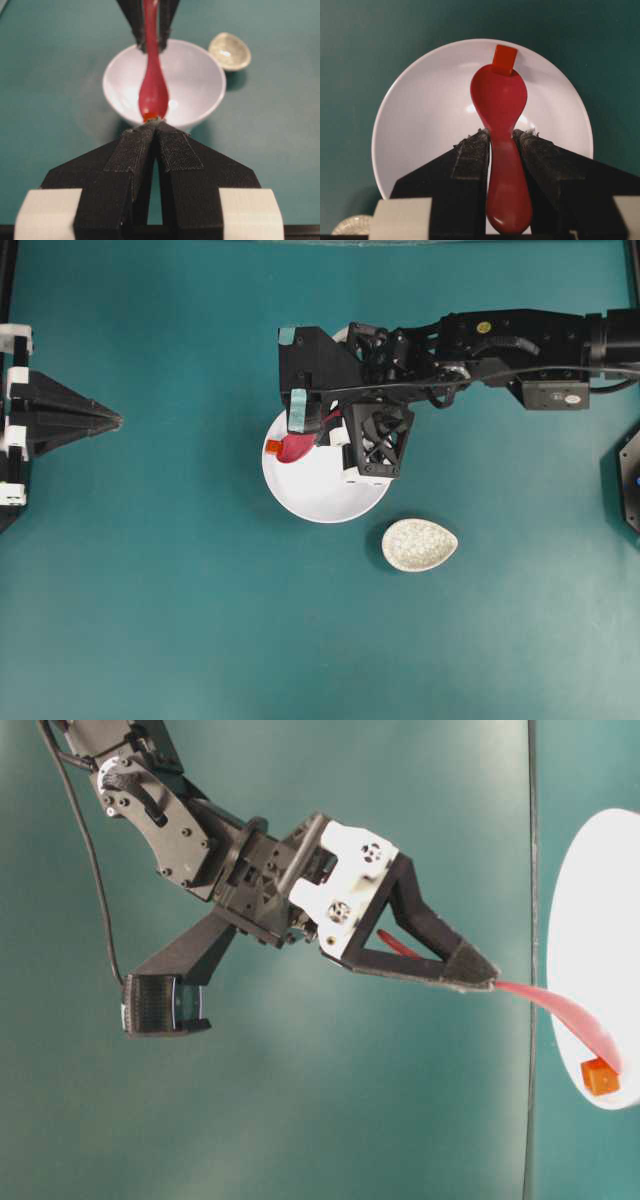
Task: Grip the spoon and scoop the red block from the bowl with right arm.
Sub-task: 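Slide the spoon bowl under the red cube with the right gripper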
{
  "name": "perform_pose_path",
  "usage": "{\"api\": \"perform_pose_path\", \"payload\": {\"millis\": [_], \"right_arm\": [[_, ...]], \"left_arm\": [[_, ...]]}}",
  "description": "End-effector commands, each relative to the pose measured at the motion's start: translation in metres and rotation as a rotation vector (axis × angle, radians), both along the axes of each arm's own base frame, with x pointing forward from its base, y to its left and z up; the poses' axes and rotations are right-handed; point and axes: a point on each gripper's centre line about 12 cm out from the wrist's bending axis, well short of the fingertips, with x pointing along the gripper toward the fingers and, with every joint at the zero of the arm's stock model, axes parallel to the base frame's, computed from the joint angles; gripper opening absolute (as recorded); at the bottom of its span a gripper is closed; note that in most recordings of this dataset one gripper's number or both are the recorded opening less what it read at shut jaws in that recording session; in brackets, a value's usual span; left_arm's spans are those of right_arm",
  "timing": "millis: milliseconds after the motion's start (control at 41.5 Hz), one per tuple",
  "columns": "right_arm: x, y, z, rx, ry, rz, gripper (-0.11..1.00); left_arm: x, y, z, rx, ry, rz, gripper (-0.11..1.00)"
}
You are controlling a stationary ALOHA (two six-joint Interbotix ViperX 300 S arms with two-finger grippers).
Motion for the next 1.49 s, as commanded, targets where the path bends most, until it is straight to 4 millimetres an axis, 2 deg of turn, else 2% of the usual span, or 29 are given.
{"api": "perform_pose_path", "payload": {"millis": [0, 337, 867, 1469], "right_arm": [[0.002, 0.000, 0.024, -0.008, -0.068, -0.002, 0.25], [0.001, 0.001, 0.018, -0.002, -0.095, -0.017, 0.25], [-0.022, 0.009, 0.010, -0.007, -0.207, -0.053, 0.25], [-0.031, 0.015, -0.012, -0.004, -0.234, -0.072, 0.25]], "left_arm": [[0.003, 0.001, 0.012, 0.002, -0.029, 0.003, 0.00], [0.003, 0.001, 0.012, -0.002, -0.031, 0.005, 0.00], [0.002, 0.001, 0.011, -0.008, -0.017, 0.006, 0.00], [0.003, 0.001, 0.010, -0.014, -0.013, 0.008, 0.00]]}}
